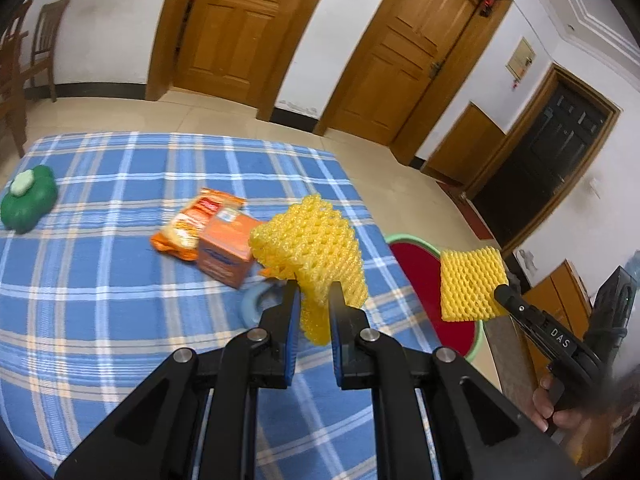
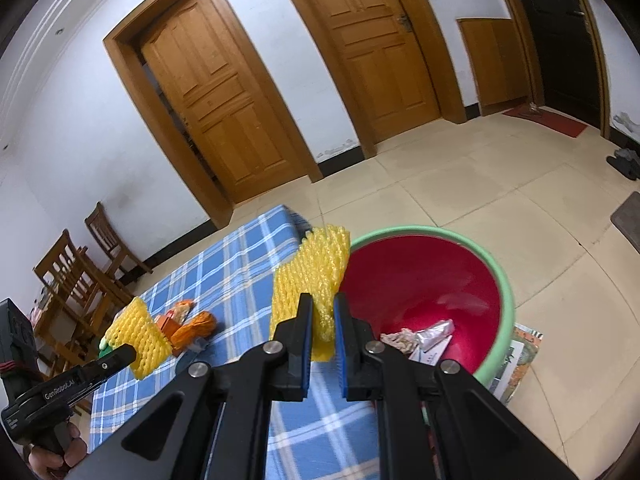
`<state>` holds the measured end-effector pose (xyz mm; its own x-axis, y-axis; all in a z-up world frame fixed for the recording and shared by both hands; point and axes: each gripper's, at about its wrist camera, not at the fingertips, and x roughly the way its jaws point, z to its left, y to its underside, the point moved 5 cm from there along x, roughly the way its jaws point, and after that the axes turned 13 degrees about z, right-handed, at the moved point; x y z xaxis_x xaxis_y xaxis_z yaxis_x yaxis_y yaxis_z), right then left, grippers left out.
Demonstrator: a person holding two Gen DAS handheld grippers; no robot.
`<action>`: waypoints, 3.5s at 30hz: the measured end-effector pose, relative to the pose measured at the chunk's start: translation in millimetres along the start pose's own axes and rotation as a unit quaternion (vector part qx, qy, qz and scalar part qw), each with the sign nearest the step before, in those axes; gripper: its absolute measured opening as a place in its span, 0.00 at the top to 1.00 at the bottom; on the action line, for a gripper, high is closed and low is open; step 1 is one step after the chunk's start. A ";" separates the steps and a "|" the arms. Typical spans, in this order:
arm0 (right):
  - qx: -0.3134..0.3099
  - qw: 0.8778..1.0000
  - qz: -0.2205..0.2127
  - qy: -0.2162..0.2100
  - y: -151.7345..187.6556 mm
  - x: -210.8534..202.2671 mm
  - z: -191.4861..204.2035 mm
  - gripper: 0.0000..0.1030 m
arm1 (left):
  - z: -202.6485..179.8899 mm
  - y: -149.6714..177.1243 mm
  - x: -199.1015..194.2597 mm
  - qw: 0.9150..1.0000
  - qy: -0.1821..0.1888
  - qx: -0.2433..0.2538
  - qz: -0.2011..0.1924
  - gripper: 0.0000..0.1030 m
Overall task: Collect trash
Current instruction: 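Carry both yellow foam nets with both tools over the red bucket, then open both tools to drop the foam nets into the bucket, then move both tools back toward the trash on the table, then grasp the orange box with the left tool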
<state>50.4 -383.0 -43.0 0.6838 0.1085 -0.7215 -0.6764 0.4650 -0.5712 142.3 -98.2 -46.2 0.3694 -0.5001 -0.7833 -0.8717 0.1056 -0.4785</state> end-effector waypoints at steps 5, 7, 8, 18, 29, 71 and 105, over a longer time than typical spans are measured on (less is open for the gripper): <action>0.018 1.000 -0.003 0.008 2.2 -4.0 -22.0 0.89 | -22.0 -2.4 12.9 1.000 0.009 0.023 0.017 0.88; 0.025 1.000 0.001 0.010 2.9 -3.3 -29.8 0.88 | -32.9 -2.1 19.3 0.999 0.012 0.032 0.024 0.88; 0.029 1.000 0.003 0.012 3.2 -2.7 -34.5 0.88 | -36.9 -1.8 22.1 0.999 0.013 0.036 0.027 0.88; 0.066 0.997 0.017 0.028 6.9 3.2 -75.9 0.88 | -83.4 -2.5 64.5 0.995 0.013 0.078 0.067 0.88; 0.094 0.994 0.035 0.033 13.8 12.2 -105.2 0.85 | -131.2 -2.8 111.8 0.986 0.018 0.129 0.106 0.88; 0.100 0.994 0.030 0.009 13.2 3.1 -87.8 0.40 | -102.1 -17.1 86.8 0.994 -0.028 0.084 0.068 0.61; 0.087 0.993 0.070 0.039 22.6 29.1 -63.4 0.35 | 33.9 -54.5 57.4 0.985 -0.172 0.010 0.007 0.56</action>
<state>37.7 -425.0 -101.7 0.5590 0.1176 -0.8207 -0.7011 0.5954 -0.3922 221.9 -103.6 -78.5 0.4481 -0.1786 -0.8760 -0.8719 0.1291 -0.4723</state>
